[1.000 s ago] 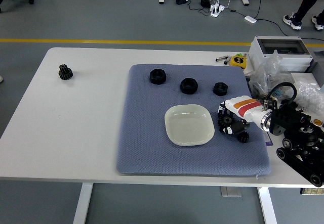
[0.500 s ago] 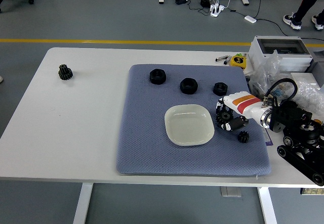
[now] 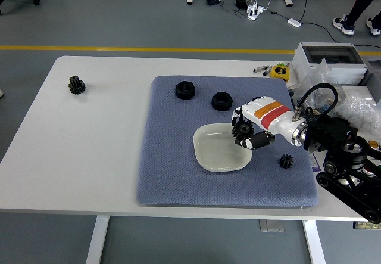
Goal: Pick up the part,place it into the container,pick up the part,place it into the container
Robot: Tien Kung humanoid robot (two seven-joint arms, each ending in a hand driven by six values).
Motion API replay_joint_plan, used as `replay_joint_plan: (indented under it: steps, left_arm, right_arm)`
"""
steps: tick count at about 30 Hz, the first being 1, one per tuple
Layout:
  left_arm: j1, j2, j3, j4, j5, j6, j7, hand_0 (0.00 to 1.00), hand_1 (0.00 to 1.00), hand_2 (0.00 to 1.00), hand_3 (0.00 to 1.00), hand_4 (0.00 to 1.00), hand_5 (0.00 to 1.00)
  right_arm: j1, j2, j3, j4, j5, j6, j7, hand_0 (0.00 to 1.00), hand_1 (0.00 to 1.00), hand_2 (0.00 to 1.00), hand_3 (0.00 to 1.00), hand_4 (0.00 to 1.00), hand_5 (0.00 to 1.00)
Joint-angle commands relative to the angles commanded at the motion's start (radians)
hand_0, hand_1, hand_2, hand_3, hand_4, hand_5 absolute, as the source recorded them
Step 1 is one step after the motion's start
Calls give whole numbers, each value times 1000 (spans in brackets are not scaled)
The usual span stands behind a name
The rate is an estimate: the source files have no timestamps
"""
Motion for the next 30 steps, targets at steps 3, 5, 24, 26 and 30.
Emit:
replay_joint_plan:
  steps: [3,5,24,26,30]
  left_arm:
    - [0,0,1,0,-2,0,0,651,647,620,553,593,499]
    - [0,0,3,-1,-4,0,0,651,647,620,553,593,499]
    - [6,3,-5,-3,14,-2,5,651,647,620,554,593,499]
    - [6,3,-6,-3,16,-3,6,652,647,619,555,593,499]
    - [7,3,-8,-3,20,-4,7,652,647,619,555,593,499]
  right_arm:
    - [18,13,-48,10,-10,10,-9,337,409,457,475,468,251]
    - [37,19,-87,7,-11,18,-13,337,409,457,475,468,251]
    - [88,82,-202,-81,-62,-14,-11,303,481,706,744,925,290]
    - [90,81,-204,-81,-72,-25,-7,299,519,754,863,998,373]
    - [89,79,-198,-79,-84,-34,-2,299,519,754,863,998,373]
